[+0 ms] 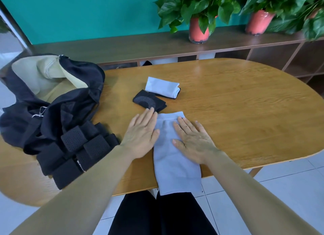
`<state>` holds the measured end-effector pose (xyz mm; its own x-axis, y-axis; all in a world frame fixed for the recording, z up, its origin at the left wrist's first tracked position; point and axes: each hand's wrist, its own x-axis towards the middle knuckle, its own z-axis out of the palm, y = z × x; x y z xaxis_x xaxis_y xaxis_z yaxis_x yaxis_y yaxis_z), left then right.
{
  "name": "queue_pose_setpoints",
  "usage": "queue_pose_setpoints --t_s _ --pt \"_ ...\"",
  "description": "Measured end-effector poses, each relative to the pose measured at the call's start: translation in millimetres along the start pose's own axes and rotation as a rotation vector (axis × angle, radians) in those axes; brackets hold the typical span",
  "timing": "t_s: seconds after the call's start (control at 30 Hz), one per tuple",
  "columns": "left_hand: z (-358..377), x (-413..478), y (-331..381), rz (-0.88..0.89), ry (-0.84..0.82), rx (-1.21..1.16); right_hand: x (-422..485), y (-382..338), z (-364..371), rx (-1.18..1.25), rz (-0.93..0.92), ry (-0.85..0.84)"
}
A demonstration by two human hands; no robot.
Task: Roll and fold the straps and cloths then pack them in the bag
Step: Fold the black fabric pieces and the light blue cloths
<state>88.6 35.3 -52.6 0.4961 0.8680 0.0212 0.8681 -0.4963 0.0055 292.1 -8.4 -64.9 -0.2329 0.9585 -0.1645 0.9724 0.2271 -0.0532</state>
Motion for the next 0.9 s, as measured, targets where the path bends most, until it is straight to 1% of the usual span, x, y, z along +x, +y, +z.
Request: queue_pose_setpoints --t_s 0.03,0.1,0.2,0.27,0.33,0.43,0.5,0.53,0.57,0.63,0.7,0.73,0.77,0.9 --pt "-3.6 3.7 -5.1 -0.044 -0.002 0.013 -1.4 1.6 -0.2 0.002 -0.006 0.004" --pt "-7.2 13.4 -13.1 -0.102 -0.058 0.049 -4.0 4.2 -0.8 0.012 -0.019 0.008" --pt "-7.6 27.6 -19.5 -0.109 -0.182 0.098 -9.1 8.1 -3.0 0.021 -0.046 0.015" --pt "-7.4 35.6 -19.1 -0.104 -0.206 0.087 -11.9 11.3 -3.5 0.025 -0.064 0.021" --pt "-7.0 42.3 -12.9 -0.081 -0.147 0.076 -13.4 13.6 -3.7 0.03 -0.076 0.027" --pt "-5.2 51.3 1.5 -0.022 0.069 0.069 -14.5 14.1 -2.6 0.037 -0.08 0.029" --pt "-6.4 60.6 5.0 -0.064 0.187 -0.006 -14.8 14.8 -1.6 0.05 -0.083 0.036" --pt "-7.6 66.1 3.2 -0.109 0.207 -0.044 -14.6 15.2 -1.3 0.059 -0.085 0.037" --pt "-9.1 71.6 -0.3 -0.157 0.191 -0.068 -14.6 15.7 -0.9 0.064 -0.086 0.037" --pt "-10.1 81.4 -8.9 -0.22 0.072 -0.071 -13.9 16.5 -0.3 0.065 -0.089 0.038" --pt "-8.2 86.1 -13.8 -0.217 -0.072 -0.058 -12.5 16.8 0.6 0.069 -0.092 0.046" --pt "-7.3 86.3 -13.1 -0.201 -0.112 -0.053 -11.3 16.9 1.1 0.076 -0.093 0.051" --pt "-6.1 85.8 -10.7 -0.182 -0.123 -0.044 -10.2 17.1 1.4 0.08 -0.093 0.054" --pt "-3.5 86.5 6.4 -0.099 -0.057 0.025 -4.7 17.5 0.0 0.074 -0.089 0.038"
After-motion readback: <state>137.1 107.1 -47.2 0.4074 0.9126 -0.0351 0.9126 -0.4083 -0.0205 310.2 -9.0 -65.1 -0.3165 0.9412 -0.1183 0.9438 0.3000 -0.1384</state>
